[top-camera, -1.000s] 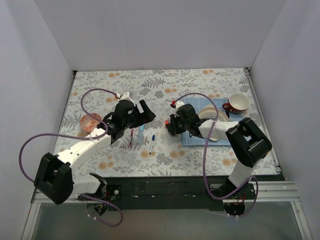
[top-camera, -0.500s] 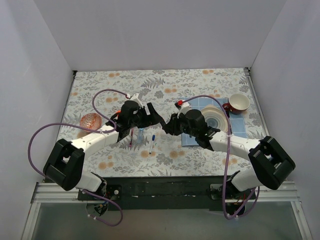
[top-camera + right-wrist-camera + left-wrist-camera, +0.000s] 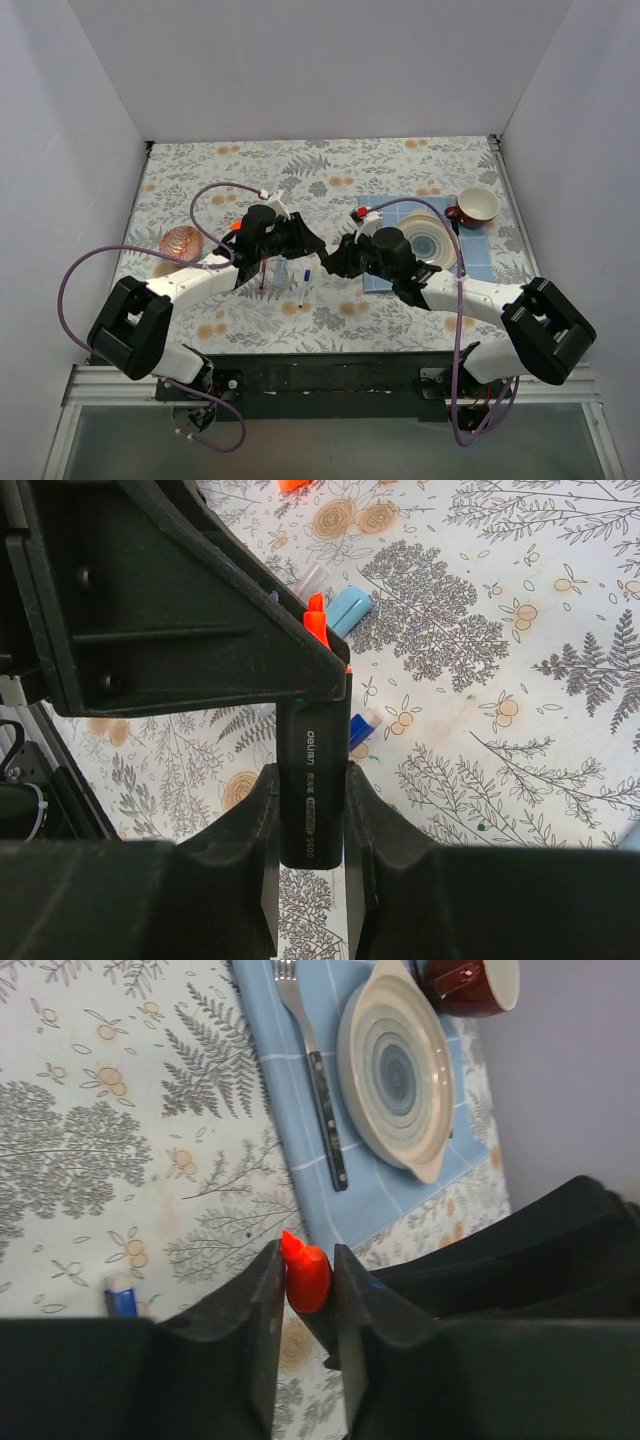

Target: Insert the pens into the pen caps

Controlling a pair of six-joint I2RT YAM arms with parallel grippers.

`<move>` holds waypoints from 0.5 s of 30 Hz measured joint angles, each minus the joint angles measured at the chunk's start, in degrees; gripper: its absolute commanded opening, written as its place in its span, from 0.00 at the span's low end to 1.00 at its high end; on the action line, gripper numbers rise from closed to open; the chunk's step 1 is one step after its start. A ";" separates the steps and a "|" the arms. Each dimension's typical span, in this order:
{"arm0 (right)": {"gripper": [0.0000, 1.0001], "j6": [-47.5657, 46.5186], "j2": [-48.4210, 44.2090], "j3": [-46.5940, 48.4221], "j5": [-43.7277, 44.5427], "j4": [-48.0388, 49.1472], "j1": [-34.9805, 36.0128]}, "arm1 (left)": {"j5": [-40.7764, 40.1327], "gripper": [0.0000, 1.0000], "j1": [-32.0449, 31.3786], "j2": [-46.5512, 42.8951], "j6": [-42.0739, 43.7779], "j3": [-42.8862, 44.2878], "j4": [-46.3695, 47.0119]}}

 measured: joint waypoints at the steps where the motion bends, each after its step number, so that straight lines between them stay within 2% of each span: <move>1: 0.01 0.04 0.00 -0.13 0.04 0.13 0.02 | 0.44 0.07 -0.04 0.00 -0.17 -0.04 0.39; 2: 0.01 0.11 -0.02 -0.35 0.07 0.37 0.02 | 1.29 0.01 -0.04 0.00 -0.44 -0.20 1.20; 4: 0.01 0.31 -0.07 -0.57 -0.22 0.74 0.02 | 2.80 0.00 -0.02 0.00 -0.90 -0.59 2.36; 5: 0.06 0.37 -0.11 -0.57 -0.63 0.74 0.02 | 3.63 0.00 0.13 0.00 -1.01 -0.83 2.95; 6: 0.22 0.42 -0.11 -0.55 -1.22 0.70 0.02 | 4.52 0.00 0.31 0.00 -0.96 -0.94 3.34; 8: 0.36 0.61 -0.59 -0.55 -2.62 0.09 -0.13 | 6.51 0.00 0.72 0.02 -0.90 -0.96 3.50; 9: 0.46 0.83 -1.16 -0.57 -3.06 -0.42 -0.22 | 7.61 0.00 0.85 0.02 -0.85 -0.96 3.67; 12: 0.53 2.25 -4.68 -1.81 -5.90 -1.07 -0.79 | 12.57 0.00 1.01 -0.50 -0.61 -0.98 5.33; 15: 0.54 3.96 -9.03 -3.17 -11.13 -0.26 -1.33 | 19.78 0.00 0.33 -2.80 -0.04 -1.27 8.04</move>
